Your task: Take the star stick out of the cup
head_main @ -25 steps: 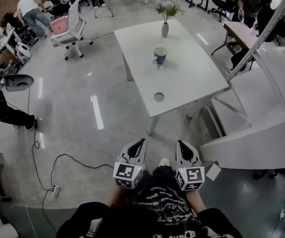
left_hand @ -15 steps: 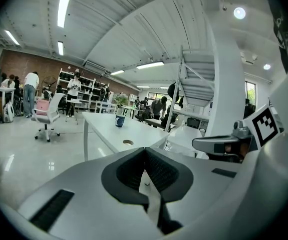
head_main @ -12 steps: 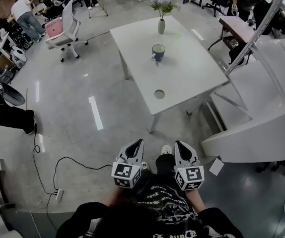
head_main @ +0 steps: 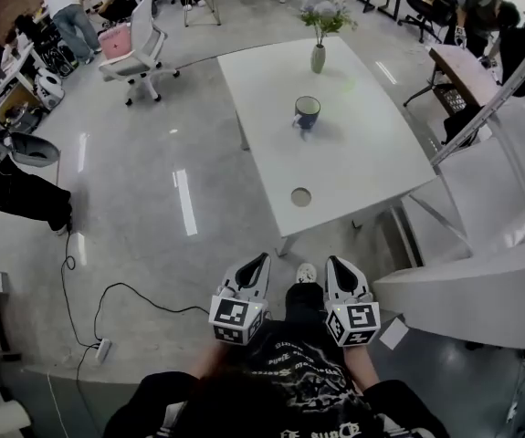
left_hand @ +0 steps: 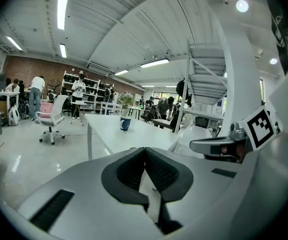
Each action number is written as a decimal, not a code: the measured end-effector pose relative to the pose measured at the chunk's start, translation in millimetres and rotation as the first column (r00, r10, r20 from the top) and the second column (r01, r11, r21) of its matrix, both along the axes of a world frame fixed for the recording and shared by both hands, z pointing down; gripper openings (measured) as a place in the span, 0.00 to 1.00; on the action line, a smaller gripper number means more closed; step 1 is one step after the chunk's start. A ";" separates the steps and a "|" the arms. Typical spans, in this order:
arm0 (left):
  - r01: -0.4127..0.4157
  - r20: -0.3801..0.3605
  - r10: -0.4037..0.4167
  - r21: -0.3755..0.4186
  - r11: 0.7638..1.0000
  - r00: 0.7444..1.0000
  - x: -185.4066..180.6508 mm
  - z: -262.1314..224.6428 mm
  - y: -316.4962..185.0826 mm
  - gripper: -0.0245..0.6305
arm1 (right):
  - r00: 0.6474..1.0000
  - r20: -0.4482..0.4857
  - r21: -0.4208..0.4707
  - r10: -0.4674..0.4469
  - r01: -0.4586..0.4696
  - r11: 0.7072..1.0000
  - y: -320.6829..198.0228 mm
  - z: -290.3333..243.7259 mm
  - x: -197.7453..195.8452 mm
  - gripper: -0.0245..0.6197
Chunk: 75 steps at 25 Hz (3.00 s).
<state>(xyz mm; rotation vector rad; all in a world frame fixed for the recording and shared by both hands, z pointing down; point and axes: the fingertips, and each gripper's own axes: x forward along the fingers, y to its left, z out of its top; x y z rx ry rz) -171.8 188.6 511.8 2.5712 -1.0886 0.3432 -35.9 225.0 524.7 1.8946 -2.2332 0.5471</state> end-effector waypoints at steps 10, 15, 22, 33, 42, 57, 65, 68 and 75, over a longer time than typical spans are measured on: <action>0.129 0.031 -0.128 -0.013 0.992 0.991 102.5 9.0 -147.6 0.07 | 0.996 0.007 0.004 -0.090 0.090 0.996 -165.9 9.4 124.2 0.05; 0.183 0.024 -0.182 -0.013 0.983 0.983 152.9 8.8 -192.4 0.07 | 0.988 0.021 0.002 -0.153 0.153 0.988 -217.8 10.3 175.5 0.05; 0.263 0.024 -0.263 -0.010 0.965 0.964 205.5 19.8 -241.6 0.07 | 0.972 0.025 0.003 -0.235 0.235 0.972 -278.4 22.1 230.0 0.05; 0.300 0.017 -0.300 -0.008 0.954 0.954 215.6 11.1 -287.0 0.07 | 0.969 0.058 0.043 -0.240 0.238 0.970 -322.6 8.5 241.4 0.05; 0.194 0.010 -0.195 0.024 0.981 0.981 204.1 2.5 -331.2 0.07 | 0.983 0.071 0.077 -0.168 0.162 0.984 -378.6 -1.8 217.3 0.07; 0.182 0.035 -0.180 -0.057 0.982 0.983 131.5 23.9 -389.6 0.07 | 0.989 0.121 0.097 -0.085 0.074 0.993 -489.6 -12.9 182.7 0.30; 0.201 0.047 -0.198 -0.081 0.976 0.979 102.1 32.4 -400.3 0.07 | 0.991 0.122 0.096 -0.048 0.036 0.995 -539.1 -10.5 180.6 0.30; 0.235 0.059 -0.231 -0.074 0.969 0.971 94.4 33.1 -407.0 0.07 | 0.990 0.134 0.073 -0.043 0.034 0.997 -555.8 -2.7 180.0 0.30; 0.272 0.069 -0.268 -0.074 0.959 0.961 75.7 34.4 -411.9 0.07 | 0.983 0.181 0.062 -0.009 -0.002 0.998 -584.9 3.0 179.7 0.30</action>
